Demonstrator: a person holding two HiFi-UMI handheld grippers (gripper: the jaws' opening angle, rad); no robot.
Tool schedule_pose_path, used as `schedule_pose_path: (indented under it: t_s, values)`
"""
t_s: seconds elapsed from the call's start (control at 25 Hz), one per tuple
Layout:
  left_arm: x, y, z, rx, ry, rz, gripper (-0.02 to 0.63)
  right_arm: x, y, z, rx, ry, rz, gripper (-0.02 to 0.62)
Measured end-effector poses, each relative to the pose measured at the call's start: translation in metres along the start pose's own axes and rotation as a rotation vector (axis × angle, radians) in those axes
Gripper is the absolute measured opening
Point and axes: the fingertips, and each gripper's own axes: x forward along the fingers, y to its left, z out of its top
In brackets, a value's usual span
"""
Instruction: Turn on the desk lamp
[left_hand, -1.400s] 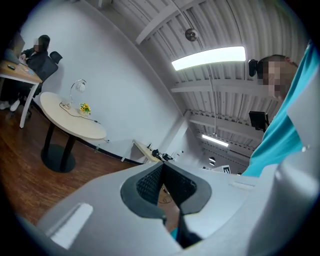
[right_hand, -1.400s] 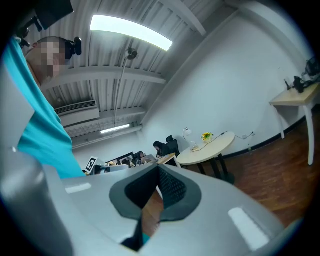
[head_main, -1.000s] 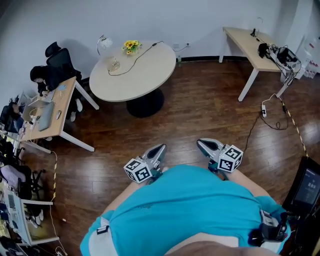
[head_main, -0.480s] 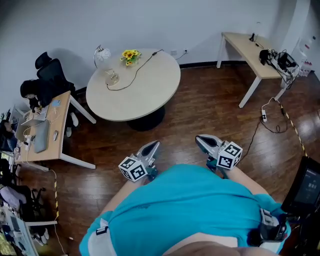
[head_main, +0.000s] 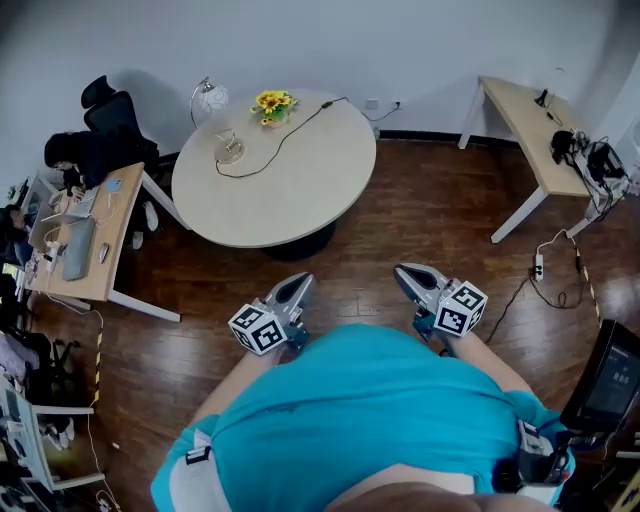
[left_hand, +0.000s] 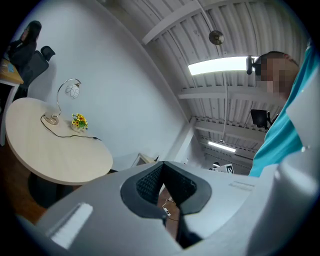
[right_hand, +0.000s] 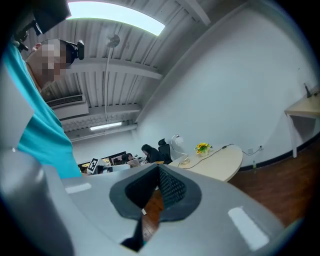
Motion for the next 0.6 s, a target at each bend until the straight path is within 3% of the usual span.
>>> schedule_pose_path:
  t_s: [0.32, 0.6]
  values:
    - [0.143, -0.011, -0.008, -0.016, -0.045, 0.089, 0.02, -0.036, -0.112, 0.063, -0.038, 0.083, 0.132, 0.002]
    - [0.225, 0.013, -0.002, -0.003, -0.015, 0.096, 0.02, -0.031, -0.195, 0.111, -0.071, 0.085, 0.131, 0.002]
